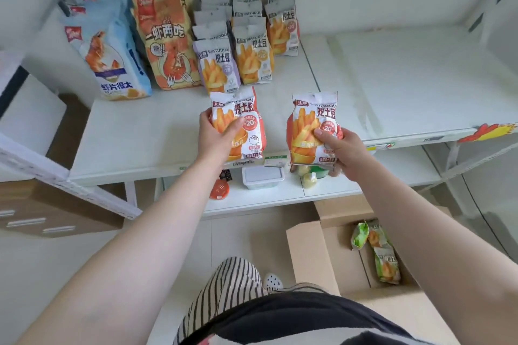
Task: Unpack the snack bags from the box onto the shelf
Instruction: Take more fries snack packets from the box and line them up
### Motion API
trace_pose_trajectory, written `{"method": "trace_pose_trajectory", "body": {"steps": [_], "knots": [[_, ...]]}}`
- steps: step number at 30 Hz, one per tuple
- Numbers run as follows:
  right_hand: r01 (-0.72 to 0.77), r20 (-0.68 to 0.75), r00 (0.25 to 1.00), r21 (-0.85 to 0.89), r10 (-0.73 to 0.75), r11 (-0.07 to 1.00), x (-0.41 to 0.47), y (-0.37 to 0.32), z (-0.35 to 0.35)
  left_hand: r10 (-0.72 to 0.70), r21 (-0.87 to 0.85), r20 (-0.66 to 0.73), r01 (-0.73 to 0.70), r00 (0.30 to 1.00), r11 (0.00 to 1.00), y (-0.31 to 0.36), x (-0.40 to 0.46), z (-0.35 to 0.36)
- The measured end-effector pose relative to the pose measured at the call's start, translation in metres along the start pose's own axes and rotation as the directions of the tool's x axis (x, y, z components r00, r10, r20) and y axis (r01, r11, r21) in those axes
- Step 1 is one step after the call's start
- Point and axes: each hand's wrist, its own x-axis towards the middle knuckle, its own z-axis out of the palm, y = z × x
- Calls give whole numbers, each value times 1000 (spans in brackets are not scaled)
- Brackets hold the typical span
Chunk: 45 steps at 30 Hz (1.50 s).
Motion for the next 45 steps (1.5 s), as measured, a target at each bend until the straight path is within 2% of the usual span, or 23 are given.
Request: {"method": "trace_pose_trajectory", "body": {"steps": [8, 13, 17, 21, 23, 25, 27, 29, 31, 32, 34, 35, 36, 37, 38, 39, 41, 45], "knots": [[29, -113, 993, 81, -19, 996, 59, -12, -14, -30, -15, 138, 33, 990, 999, 23, 95, 74], [78, -51, 996, 199, -69, 977, 81, -14, -25, -103, -86, 225, 125, 969, 988, 36, 142, 119], [146, 32, 987, 205, -156, 968, 99, -10, -22, -117, -159, 436, 205, 892, 966, 38, 157, 146], [158, 81, 982, 124, -169, 980, 127, 6, -22, -90, -88, 643, 191, 760, 978, 26, 160, 157], [172, 72, 981, 97, -179, 980, 139, 15, -23, -93, -105, 680, 223, 727, 969, 20, 160, 160], [184, 55, 981, 81, -188, 980, 148, 19, -24, -115, -129, 670, 267, 733, 955, 18, 159, 163], [209, 94, 973, 46, -212, 977, 155, 19, -26, -163, -72, 674, 284, 720, 956, 23, 156, 163], [249, 168, 954, 12, -248, 968, 161, 17, -26, -186, 37, 694, 223, 696, 974, 20, 154, 165], [268, 216, 942, -18, -258, 963, 163, 17, -25, -166, 117, 687, 117, 708, 986, 25, 146, 164], [280, 220, 938, -24, -268, 960, 162, 18, -24, -130, 143, 670, 45, 731, 989, 31, 144, 163], [300, 206, 935, -22, -289, 954, 161, 17, -24, 48, 127, 634, -164, 772, 978, 43, 147, 159], [306, 201, 934, -19, -296, 952, 160, 17, -24, 156, 116, 658, -304, 736, 945, 50, 151, 155], [311, 203, 932, -12, -302, 950, 160, 17, -24, 227, 124, 712, -438, 664, 890, 56, 156, 152], [315, 204, 930, -10, -306, 949, 160, 17, -24, 243, 162, 780, -562, 577, 811, 63, 158, 149], [321, 205, 927, -7, -313, 947, 160, 17, -24, 206, 236, 830, -662, 518, 711, 69, 162, 148], [328, 203, 926, -14, -319, 944, 160, 16, -24, 153, 312, 858, -734, 491, 604, 74, 164, 149], [346, 201, 922, -46, -330, 937, 159, 15, -22, 102, 411, 855, -785, 508, 463, 80, 166, 154], [388, 225, 909, -145, -352, 910, 157, 20, -18, 185, 423, 814, -780, 550, 461, 80, 159, 158]]}}
